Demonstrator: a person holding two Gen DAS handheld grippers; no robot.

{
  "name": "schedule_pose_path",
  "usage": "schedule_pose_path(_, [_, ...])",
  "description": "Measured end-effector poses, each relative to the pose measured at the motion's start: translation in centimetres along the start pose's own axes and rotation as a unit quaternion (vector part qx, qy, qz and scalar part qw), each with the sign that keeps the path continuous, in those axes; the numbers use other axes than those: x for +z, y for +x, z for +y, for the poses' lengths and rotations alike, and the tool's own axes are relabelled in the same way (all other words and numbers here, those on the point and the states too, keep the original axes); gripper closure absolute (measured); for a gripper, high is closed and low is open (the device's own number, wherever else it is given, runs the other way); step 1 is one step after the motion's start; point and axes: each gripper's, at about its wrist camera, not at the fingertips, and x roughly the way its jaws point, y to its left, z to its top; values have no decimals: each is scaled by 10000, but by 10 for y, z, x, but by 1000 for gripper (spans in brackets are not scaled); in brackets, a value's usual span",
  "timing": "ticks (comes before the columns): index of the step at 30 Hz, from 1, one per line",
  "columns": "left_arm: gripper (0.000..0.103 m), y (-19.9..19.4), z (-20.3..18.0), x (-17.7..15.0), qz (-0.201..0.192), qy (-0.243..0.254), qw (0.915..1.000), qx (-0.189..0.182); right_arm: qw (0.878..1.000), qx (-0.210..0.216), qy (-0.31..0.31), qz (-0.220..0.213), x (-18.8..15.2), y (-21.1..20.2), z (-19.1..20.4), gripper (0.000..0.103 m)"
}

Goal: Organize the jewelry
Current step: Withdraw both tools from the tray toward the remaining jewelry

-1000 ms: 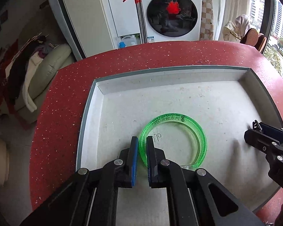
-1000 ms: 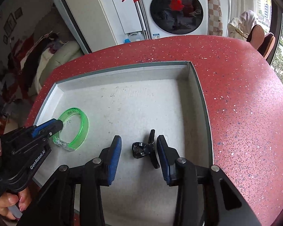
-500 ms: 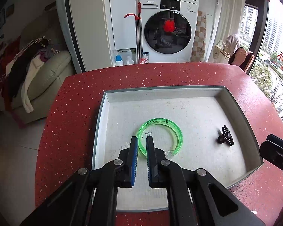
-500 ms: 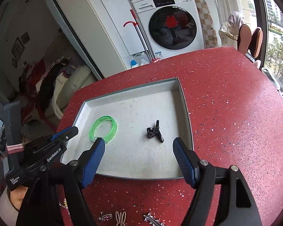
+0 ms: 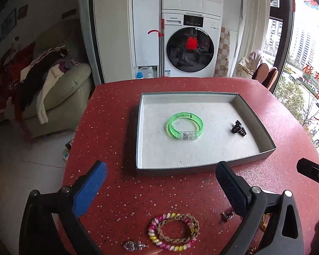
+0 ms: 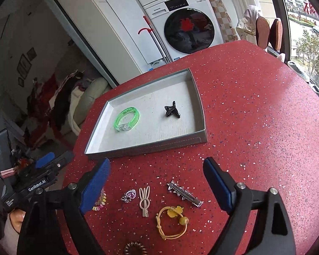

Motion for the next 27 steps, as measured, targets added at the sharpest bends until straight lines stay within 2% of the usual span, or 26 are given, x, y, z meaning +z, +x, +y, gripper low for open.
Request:
schedule_pose_path(3, [0, -8, 12, -21, 143, -152, 9998, 25, 9999, 40, -13, -109, -15, -10, 4, 11])
schedule_pose_path(13, [0, -19, 47, -87, 416, -387, 9962, 655, 9961, -395, -535, 581, -64, -10, 18, 11])
schedule_pose_path(17, [0, -13, 64, -105, 649, -499, 9944, 662, 9930, -566, -629, 822, -86, -7, 17, 11])
schedule_pose_path(22, [0, -13, 70, -116, 673, -379, 9944, 724, 9906, -720, -587, 1000, -105, -5, 13, 11])
schedule_pose_path(27, [0, -11, 67, -117, 654, -262, 9958, 583, 9871, -939, -678, 1104, -112, -3, 15, 11])
